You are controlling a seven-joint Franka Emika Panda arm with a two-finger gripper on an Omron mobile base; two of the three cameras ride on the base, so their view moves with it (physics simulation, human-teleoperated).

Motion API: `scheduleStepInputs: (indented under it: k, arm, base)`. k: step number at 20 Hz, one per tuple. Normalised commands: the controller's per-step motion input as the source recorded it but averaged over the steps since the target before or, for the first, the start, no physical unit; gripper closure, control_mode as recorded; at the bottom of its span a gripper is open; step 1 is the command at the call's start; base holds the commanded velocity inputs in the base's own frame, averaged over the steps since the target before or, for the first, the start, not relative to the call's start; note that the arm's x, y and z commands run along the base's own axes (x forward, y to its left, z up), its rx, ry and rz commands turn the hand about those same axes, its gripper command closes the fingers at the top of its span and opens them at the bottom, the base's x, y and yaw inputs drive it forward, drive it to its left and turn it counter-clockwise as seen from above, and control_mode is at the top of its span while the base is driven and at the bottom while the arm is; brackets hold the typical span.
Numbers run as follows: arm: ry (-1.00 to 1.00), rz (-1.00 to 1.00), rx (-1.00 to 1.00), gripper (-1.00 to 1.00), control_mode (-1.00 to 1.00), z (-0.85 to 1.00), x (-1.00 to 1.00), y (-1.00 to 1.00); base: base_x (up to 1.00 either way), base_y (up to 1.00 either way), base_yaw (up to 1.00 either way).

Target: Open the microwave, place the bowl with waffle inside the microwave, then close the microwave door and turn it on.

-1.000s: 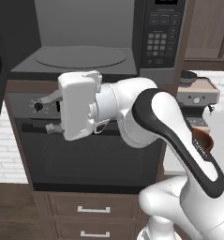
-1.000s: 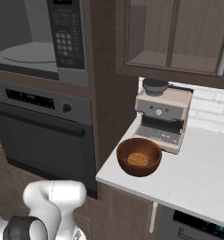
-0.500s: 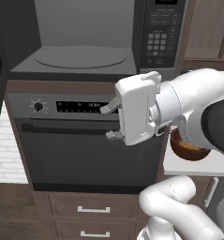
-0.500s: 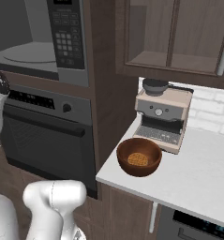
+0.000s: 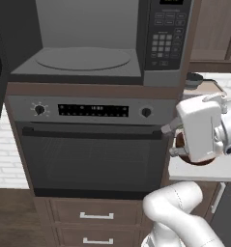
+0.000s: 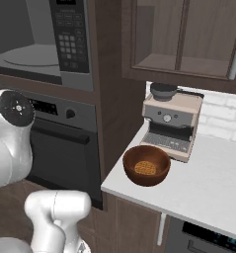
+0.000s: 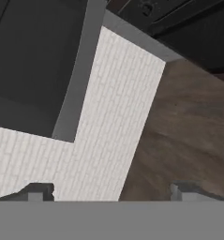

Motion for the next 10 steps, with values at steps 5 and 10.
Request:
scheduleStepInputs:
  k: [5, 10]
  arm:
    - [0.00, -0.29, -0.09, -1.00, -1.00, -0.13, 0.00, -1.00]
    - [0.00, -0.37, -0.02, -1.00, -1.00, -0.20, 0.00, -1.00]
  base:
    - [0.00, 0.00, 0.00]
    - [0.00, 0.00, 0.00]
